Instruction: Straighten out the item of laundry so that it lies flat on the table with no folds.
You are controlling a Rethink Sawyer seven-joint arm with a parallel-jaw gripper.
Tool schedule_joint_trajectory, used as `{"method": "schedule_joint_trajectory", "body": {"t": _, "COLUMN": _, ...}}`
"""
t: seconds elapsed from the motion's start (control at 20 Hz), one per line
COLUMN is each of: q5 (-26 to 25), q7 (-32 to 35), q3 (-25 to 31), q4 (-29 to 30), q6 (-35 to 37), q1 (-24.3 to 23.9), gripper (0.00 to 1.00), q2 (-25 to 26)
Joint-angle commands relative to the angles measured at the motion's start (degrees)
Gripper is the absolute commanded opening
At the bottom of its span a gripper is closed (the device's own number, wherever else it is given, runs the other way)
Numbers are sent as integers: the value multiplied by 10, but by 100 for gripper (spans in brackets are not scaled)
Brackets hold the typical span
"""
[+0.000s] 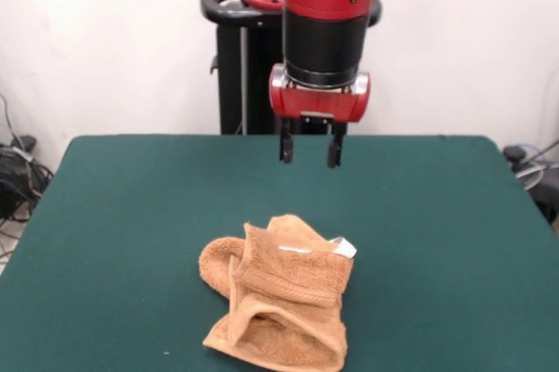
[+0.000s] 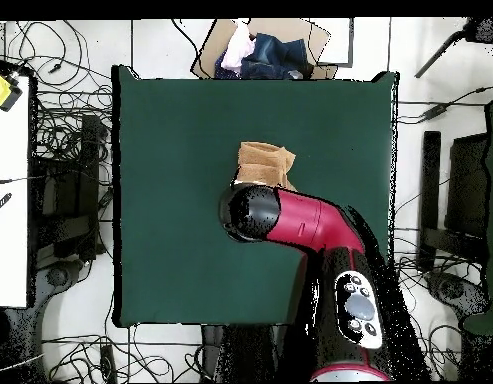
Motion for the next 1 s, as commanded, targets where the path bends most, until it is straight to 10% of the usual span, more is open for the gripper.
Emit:
{"method": "schedule_joint_trajectory", "body": {"t": 0.05, "q5": 10, "q7": 61, "q3": 38, "q4": 55, "q6": -1, "q1": -16, "gripper": 100, "q2": 12}}
{"method": "schedule_joint_trajectory", "body": {"t": 0.4, "q5": 29, "q7": 57, "q3": 40, "q4": 32, "q6": 116, "q1": -30, "gripper": 100, "q2": 34}}
{"method": "schedule_joint_trajectory", "body": {"t": 1.0, "q5": -9, "q7": 39, "q3": 24, "q4": 19, "q6": 98, "q1": -21, "gripper": 100, "q2": -9}}
